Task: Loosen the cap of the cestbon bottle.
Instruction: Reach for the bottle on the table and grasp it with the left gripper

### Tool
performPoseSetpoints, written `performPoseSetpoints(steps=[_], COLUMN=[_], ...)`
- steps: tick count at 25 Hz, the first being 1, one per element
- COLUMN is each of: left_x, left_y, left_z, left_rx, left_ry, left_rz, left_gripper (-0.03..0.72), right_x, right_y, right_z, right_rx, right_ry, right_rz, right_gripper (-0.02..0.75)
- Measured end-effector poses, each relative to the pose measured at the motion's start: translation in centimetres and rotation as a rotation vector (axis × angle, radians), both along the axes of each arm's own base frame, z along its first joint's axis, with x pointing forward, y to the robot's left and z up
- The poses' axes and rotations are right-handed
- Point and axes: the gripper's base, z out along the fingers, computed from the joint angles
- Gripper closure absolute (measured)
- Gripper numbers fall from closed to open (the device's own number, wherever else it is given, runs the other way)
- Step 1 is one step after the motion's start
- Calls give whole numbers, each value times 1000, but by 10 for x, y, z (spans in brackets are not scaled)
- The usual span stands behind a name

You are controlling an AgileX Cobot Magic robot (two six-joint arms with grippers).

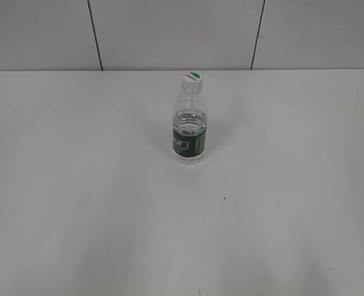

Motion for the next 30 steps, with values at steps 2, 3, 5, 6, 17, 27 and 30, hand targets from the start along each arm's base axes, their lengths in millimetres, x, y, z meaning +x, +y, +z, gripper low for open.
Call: performPoseSetpoints(steps=[2, 3, 5, 6, 17, 27, 30], left_x=[0, 0, 0, 0, 0, 0, 0], left_y=[0, 0, 0, 0, 0, 0, 0], left_z=[0, 0, 0, 0, 0, 0, 0], left_rx=[0, 0, 0, 0, 0, 0, 0], left_ry=[0, 0, 0, 0, 0, 0, 0], left_rz=[0, 0, 0, 0, 0, 0, 0], left_gripper=[445, 445, 445, 445, 445, 445, 445], right_x=[0, 0, 0, 0, 0, 0, 0], right_y=[0, 0, 0, 0, 0, -5, -9], right_z=[0, 0, 0, 0, 0, 0, 1], right_rx=[0, 0, 0, 0, 0, -54, -93], right_ry=[0, 0, 0, 0, 0, -4, -10], right_rz=[0, 0, 0, 0, 0, -37, -64], right_gripper=[155, 155, 155, 155, 155, 155, 155])
